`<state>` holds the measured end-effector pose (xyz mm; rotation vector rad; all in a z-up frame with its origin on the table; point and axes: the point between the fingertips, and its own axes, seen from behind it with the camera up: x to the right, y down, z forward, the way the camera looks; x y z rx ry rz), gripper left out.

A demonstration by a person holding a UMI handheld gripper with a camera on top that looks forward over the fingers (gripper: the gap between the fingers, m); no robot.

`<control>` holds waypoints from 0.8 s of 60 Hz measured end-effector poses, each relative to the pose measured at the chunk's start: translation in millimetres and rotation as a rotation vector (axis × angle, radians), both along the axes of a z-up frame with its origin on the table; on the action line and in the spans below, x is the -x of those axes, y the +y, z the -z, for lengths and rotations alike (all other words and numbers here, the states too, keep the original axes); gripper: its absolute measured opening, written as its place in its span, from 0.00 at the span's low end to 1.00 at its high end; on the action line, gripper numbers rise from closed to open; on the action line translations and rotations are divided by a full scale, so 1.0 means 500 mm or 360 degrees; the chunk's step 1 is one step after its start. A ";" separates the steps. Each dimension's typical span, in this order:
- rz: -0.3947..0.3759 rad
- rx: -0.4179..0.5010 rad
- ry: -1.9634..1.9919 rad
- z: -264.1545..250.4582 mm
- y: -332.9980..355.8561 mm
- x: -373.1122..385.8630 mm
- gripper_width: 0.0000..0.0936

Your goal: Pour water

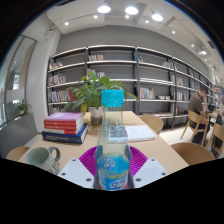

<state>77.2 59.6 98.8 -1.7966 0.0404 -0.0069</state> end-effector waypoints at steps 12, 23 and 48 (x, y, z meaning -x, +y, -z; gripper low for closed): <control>0.0041 0.0054 -0.0017 0.002 -0.009 -0.006 0.61; 0.0117 0.0241 -0.0040 0.045 -0.109 -0.003 0.87; -0.0001 0.0659 0.0034 0.061 -0.441 0.248 0.89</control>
